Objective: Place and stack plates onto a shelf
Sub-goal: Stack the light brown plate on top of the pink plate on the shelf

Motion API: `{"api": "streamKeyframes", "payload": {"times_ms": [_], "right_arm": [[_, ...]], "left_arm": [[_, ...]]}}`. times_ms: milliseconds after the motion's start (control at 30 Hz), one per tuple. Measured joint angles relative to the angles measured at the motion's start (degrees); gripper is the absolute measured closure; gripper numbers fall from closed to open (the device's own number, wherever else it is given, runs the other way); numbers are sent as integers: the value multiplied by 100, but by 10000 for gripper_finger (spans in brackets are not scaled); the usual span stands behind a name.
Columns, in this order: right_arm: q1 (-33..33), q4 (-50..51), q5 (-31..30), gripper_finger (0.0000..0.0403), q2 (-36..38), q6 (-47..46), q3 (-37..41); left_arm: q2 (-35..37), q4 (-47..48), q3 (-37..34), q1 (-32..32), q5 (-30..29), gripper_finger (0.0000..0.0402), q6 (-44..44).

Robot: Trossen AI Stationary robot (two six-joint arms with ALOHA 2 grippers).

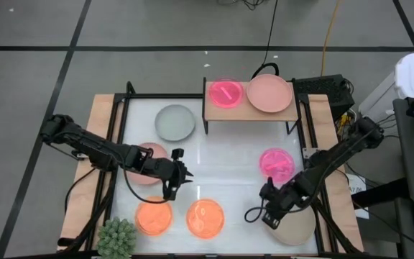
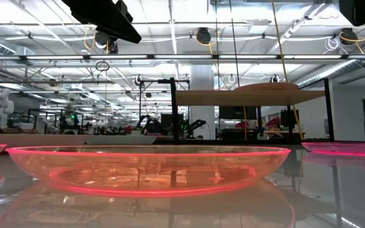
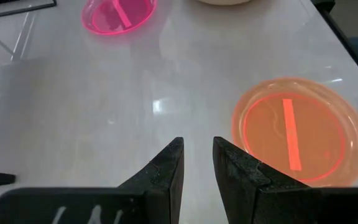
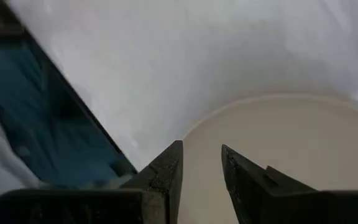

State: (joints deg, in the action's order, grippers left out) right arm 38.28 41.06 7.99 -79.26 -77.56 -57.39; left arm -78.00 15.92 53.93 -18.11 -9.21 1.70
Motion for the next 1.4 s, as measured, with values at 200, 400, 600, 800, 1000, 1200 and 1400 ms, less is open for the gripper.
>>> {"api": "streamKeyframes", "payload": {"times_ms": [200,400,600,800,1000,1200,1400], "right_arm": [[17,-24,-202,310,-50,2504,0],[59,-47,-532,310,-51,4926,285],[-123,-53,-671,310,-51,5792,719],[-289,-333,-633,310,-51,6184,1184],[-430,-599,-180,360,-51,6424,1376],[-534,-644,107,395,-49,6388,1379],[-633,-1168,112,401,111,6326,1384]], "left_arm": [[0,-218,0,6,-11,309,-130],[0,-380,0,6,-31,309,-197],[0,-380,0,6,-33,309,-252],[0,-380,0,6,-33,309,-302],[0,-376,0,6,-33,309,-308],[0,-376,0,6,-36,309,-374],[0,-376,0,6,-37,309,-352]]}}
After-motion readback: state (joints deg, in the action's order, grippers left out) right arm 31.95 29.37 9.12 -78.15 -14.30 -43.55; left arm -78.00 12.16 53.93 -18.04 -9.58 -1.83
